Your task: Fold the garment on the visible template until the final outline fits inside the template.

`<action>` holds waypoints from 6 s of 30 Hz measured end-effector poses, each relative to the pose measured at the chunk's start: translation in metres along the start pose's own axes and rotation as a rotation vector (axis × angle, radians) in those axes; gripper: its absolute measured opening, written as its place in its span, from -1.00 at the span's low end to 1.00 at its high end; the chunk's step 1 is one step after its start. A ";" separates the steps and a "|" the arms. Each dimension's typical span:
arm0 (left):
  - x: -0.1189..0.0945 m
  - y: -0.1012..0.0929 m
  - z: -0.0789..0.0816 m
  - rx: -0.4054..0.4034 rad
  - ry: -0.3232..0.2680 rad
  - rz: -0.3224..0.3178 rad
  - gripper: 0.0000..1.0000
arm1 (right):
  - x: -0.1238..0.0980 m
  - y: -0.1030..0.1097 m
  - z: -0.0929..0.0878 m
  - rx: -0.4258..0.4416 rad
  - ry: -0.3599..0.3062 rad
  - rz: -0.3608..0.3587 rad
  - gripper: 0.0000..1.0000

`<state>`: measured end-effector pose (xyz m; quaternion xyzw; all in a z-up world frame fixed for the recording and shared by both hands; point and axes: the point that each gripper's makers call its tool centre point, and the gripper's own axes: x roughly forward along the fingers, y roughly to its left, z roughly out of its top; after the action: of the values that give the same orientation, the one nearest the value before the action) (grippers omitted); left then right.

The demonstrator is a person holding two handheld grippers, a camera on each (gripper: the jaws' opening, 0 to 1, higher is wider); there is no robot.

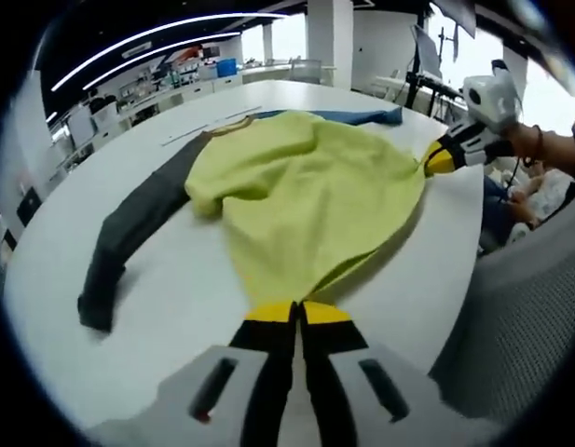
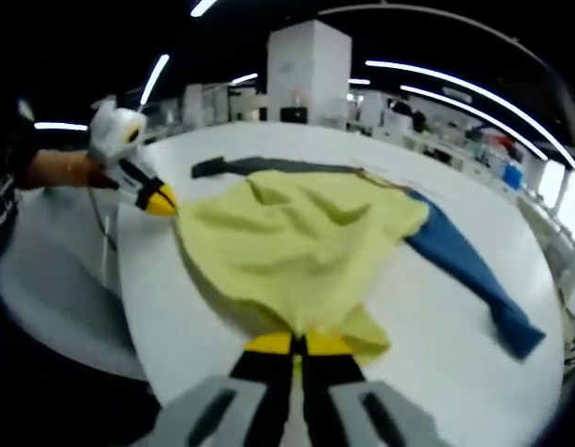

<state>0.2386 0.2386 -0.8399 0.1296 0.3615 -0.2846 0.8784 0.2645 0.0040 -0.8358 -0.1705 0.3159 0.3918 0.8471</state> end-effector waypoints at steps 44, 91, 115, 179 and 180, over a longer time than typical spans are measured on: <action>-0.001 0.032 0.008 -0.199 -0.041 0.063 -0.63 | -0.002 -0.075 0.004 0.244 0.093 -0.069 -0.43; -0.012 0.022 -0.002 -0.295 -0.041 0.042 -1.00 | -0.006 -0.073 -0.024 0.146 0.292 0.030 -1.00; -0.028 0.019 -0.008 -0.272 -0.015 0.054 -1.00 | -0.053 -0.070 -0.032 0.378 0.158 -0.261 -1.00; -0.035 0.031 0.001 -0.271 -0.132 0.063 0.38 | -0.052 -0.045 -0.033 0.393 0.066 -0.208 0.26; -0.035 0.032 0.003 -0.274 -0.142 0.061 0.43 | -0.052 -0.045 -0.032 0.387 0.064 -0.203 0.30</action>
<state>0.2388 0.2773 -0.8127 -0.0008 0.3298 -0.2143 0.9194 0.2612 -0.0706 -0.8228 -0.0482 0.3933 0.2309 0.8887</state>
